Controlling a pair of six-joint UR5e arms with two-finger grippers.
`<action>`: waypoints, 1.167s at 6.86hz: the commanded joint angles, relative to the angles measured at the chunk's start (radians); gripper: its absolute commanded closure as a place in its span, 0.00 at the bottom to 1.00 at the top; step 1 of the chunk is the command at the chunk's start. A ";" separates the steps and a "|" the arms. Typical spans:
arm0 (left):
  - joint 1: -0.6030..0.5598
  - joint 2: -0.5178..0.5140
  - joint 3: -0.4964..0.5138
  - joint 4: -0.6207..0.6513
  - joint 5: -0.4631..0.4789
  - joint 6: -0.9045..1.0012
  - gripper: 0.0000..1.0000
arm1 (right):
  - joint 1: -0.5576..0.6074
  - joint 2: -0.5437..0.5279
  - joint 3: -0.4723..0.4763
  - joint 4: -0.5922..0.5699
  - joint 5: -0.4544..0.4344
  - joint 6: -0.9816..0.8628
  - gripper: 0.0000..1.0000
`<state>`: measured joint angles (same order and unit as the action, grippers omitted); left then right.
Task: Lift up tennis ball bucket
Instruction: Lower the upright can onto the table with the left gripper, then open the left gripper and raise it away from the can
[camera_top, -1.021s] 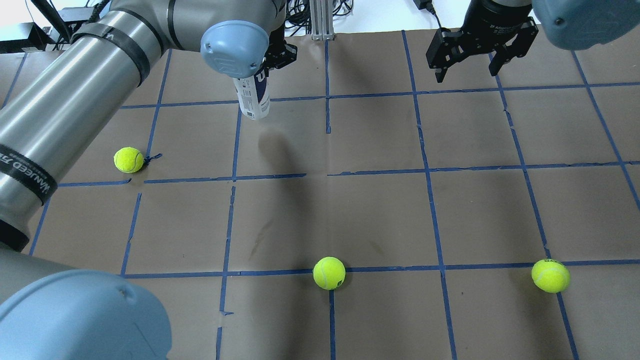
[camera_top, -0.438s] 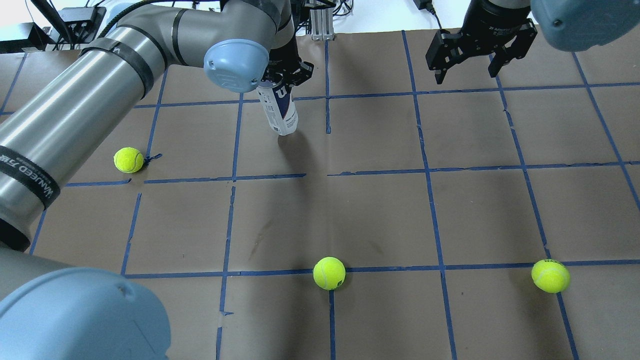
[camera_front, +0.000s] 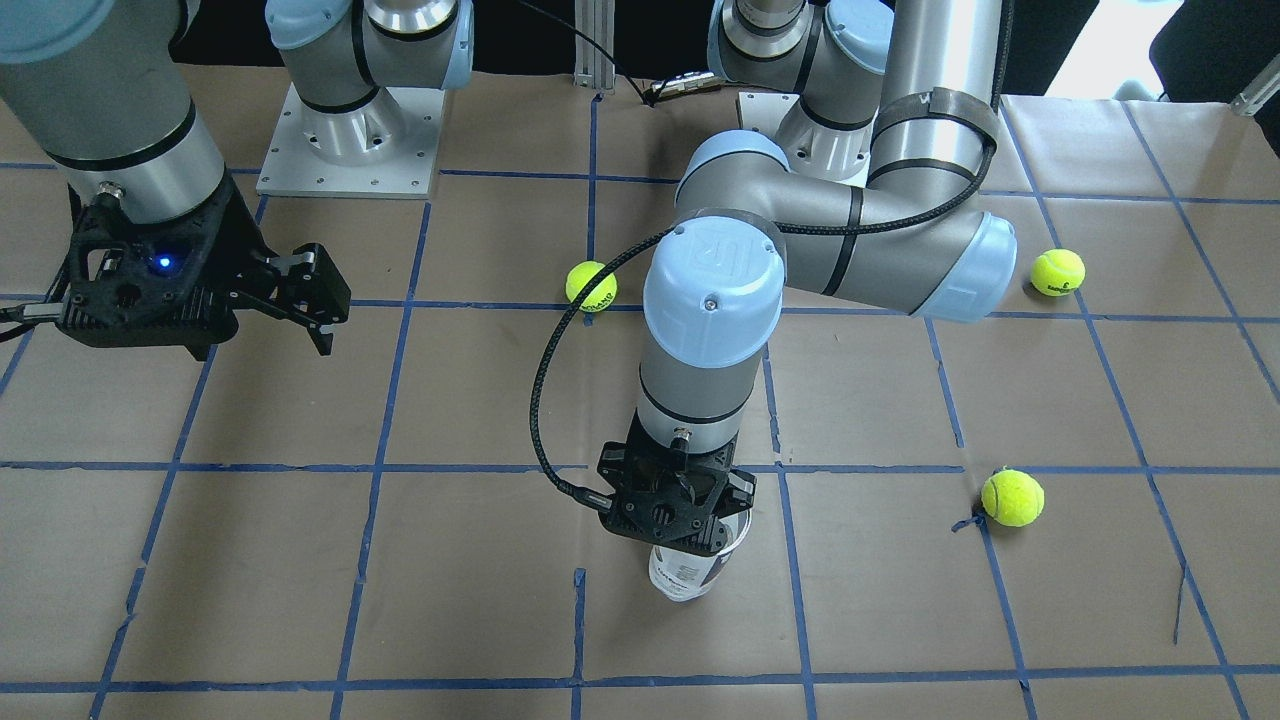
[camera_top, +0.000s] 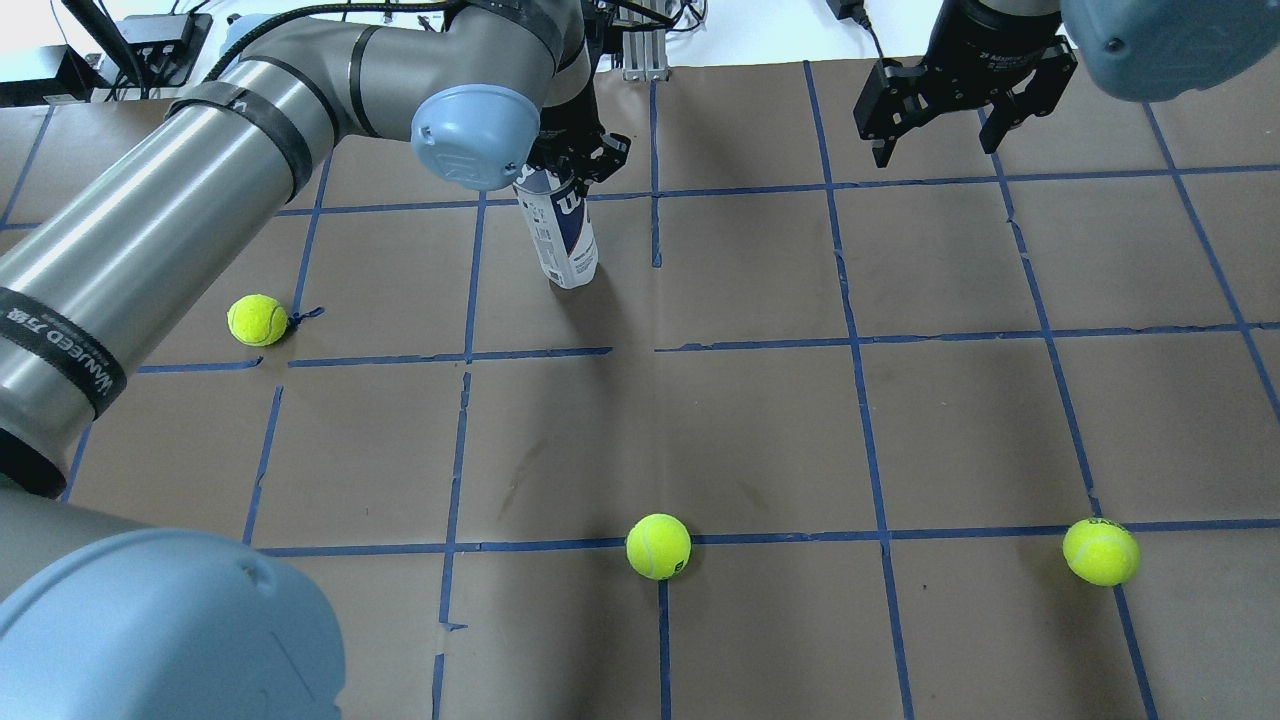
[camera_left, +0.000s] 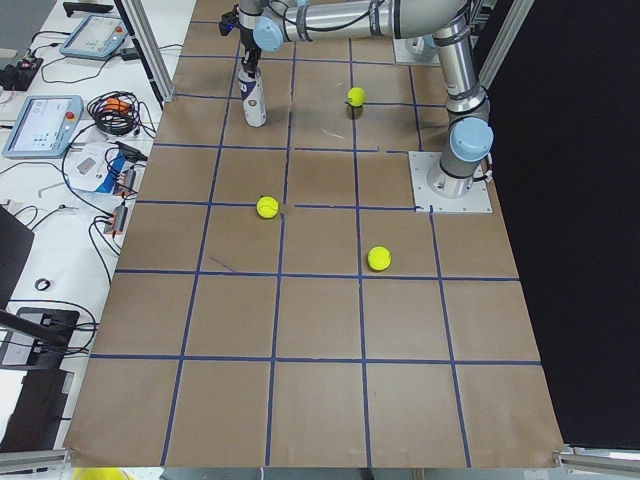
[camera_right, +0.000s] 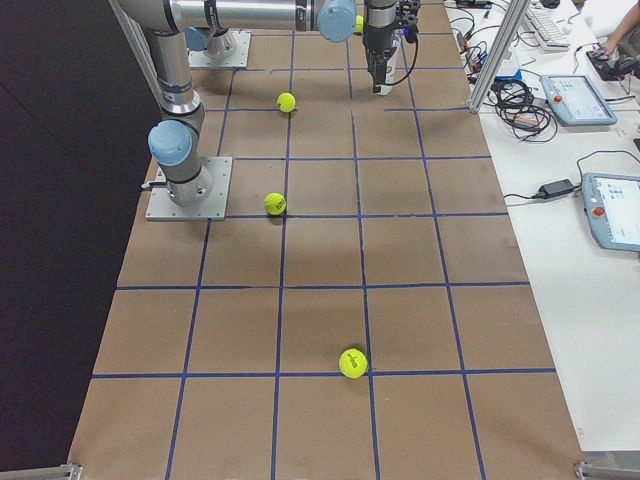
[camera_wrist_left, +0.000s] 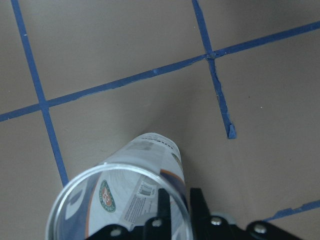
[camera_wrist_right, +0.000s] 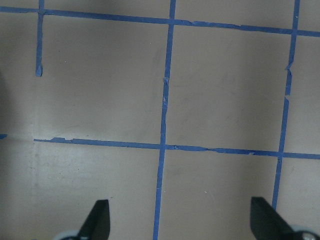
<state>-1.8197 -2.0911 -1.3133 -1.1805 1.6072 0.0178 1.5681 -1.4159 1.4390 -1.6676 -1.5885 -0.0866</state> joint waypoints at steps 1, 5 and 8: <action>0.000 0.020 0.012 -0.002 -0.003 0.002 0.09 | 0.003 -0.002 -0.008 0.000 0.002 -0.001 0.00; 0.028 0.196 -0.029 -0.173 0.003 0.001 0.00 | 0.001 0.000 -0.002 0.000 0.001 0.001 0.00; 0.164 0.423 -0.281 -0.180 0.011 -0.012 0.00 | 0.001 0.002 0.008 -0.001 0.004 0.001 0.00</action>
<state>-1.7259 -1.7637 -1.4689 -1.3661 1.6213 0.0004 1.5688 -1.4149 1.4452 -1.6678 -1.5865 -0.0866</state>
